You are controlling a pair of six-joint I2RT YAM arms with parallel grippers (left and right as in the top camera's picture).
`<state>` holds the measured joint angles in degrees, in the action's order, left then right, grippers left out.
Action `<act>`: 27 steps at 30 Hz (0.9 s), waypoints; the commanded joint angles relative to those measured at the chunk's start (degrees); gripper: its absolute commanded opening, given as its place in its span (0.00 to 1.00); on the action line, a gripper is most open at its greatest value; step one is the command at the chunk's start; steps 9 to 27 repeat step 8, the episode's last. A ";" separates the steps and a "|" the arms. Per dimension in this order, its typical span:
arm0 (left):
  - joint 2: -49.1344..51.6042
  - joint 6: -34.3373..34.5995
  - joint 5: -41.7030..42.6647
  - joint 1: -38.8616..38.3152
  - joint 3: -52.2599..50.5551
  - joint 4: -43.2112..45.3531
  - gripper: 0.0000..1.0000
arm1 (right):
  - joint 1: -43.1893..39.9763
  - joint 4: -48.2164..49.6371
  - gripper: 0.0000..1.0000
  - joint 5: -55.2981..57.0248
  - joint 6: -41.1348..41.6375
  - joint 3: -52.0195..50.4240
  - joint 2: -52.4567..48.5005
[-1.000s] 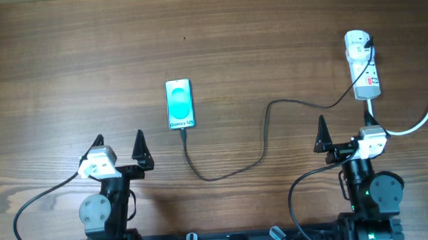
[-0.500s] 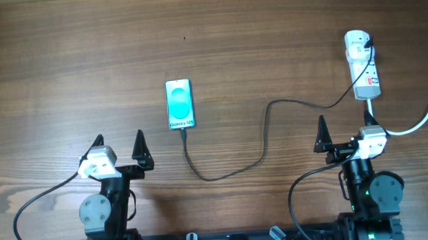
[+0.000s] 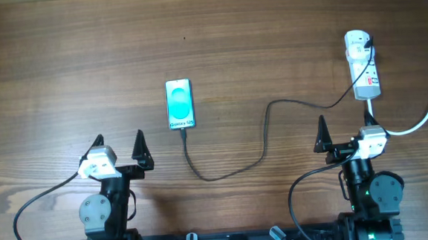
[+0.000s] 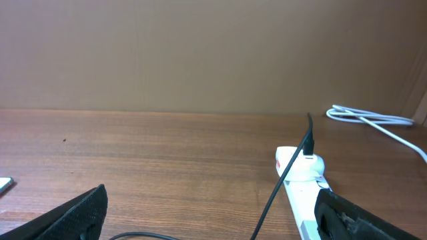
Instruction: Plug charger to phone and switch on socket
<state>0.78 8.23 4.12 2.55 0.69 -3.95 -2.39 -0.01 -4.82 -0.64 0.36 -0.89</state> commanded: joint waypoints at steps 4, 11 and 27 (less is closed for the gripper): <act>-0.61 -0.46 -0.57 0.35 -0.35 -0.20 1.00 | 0.35 0.15 0.99 0.96 0.83 -0.09 0.68; -0.61 -0.46 -0.57 0.35 -0.35 -0.20 1.00 | 0.35 0.15 1.00 0.96 0.83 -0.09 0.68; -0.61 -0.46 -0.57 0.35 -0.35 -0.20 1.00 | 0.35 0.15 1.00 0.96 0.83 -0.09 0.68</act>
